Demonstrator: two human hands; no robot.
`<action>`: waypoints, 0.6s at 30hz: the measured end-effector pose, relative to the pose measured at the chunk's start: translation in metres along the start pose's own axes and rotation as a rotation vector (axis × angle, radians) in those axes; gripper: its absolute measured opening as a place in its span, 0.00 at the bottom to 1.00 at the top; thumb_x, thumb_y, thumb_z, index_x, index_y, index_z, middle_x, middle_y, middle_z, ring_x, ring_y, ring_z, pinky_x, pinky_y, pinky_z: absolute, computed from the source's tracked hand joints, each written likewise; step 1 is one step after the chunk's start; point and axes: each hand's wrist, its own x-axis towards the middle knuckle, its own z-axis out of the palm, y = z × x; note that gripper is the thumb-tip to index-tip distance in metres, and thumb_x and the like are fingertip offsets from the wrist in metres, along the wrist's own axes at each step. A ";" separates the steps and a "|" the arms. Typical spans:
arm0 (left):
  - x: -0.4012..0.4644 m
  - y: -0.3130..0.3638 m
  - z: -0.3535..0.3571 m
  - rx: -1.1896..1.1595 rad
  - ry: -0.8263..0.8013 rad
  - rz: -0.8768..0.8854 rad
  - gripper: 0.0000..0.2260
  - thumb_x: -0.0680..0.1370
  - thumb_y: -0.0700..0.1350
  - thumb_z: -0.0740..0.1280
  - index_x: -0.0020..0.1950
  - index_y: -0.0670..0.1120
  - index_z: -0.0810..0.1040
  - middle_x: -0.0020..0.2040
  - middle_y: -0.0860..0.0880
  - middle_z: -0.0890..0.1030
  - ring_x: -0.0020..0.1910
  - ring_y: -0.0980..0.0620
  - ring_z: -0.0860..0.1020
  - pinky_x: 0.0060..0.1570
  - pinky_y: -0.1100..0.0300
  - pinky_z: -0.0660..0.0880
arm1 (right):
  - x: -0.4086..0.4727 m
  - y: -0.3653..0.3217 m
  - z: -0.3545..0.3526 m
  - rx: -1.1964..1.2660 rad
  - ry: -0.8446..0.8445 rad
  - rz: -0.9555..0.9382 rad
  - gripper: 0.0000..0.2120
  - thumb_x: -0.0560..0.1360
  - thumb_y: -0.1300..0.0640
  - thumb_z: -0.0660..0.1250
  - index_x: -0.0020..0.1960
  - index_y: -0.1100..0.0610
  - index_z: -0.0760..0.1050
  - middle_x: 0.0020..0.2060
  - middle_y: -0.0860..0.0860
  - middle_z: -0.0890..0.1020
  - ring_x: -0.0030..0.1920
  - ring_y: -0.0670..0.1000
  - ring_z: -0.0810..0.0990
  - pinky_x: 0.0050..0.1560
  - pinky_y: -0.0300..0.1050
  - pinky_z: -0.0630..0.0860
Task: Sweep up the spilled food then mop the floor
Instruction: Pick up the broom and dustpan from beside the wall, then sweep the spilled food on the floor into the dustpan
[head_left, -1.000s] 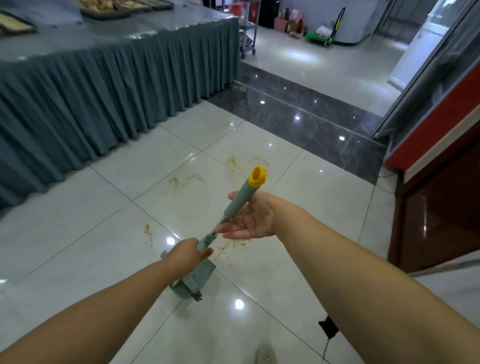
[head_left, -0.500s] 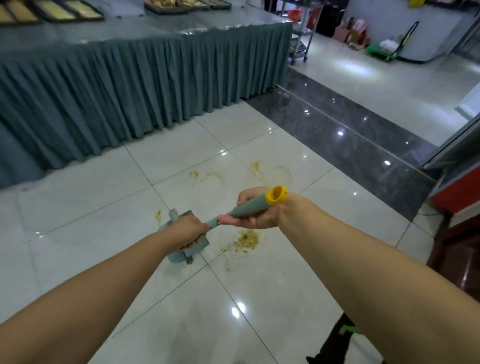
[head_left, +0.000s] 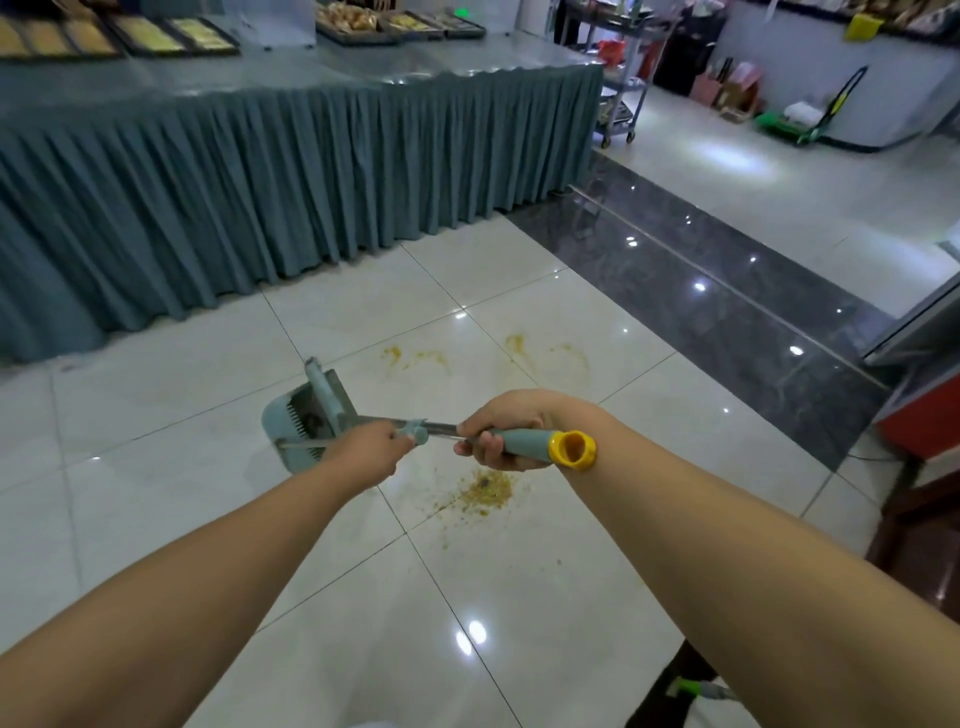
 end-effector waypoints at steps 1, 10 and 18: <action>0.002 0.001 0.001 0.018 0.017 0.003 0.17 0.80 0.57 0.57 0.49 0.45 0.76 0.39 0.47 0.79 0.35 0.48 0.74 0.38 0.57 0.72 | 0.000 0.002 0.000 0.010 0.001 -0.011 0.12 0.81 0.59 0.56 0.43 0.64 0.70 0.21 0.50 0.70 0.16 0.43 0.68 0.18 0.30 0.68; 0.012 0.006 0.009 -0.005 0.194 0.022 0.18 0.81 0.56 0.54 0.48 0.43 0.75 0.43 0.44 0.81 0.43 0.43 0.79 0.42 0.54 0.75 | 0.007 0.004 0.018 0.131 0.075 -0.195 0.10 0.80 0.62 0.57 0.42 0.64 0.70 0.18 0.51 0.70 0.15 0.44 0.67 0.16 0.32 0.67; 0.020 -0.020 -0.030 -0.336 0.461 -0.160 0.22 0.81 0.53 0.53 0.36 0.41 0.74 0.34 0.44 0.76 0.35 0.43 0.75 0.32 0.58 0.68 | 0.029 0.010 0.017 0.356 0.177 -0.364 0.04 0.77 0.67 0.62 0.44 0.66 0.71 0.29 0.54 0.71 0.20 0.44 0.68 0.18 0.32 0.68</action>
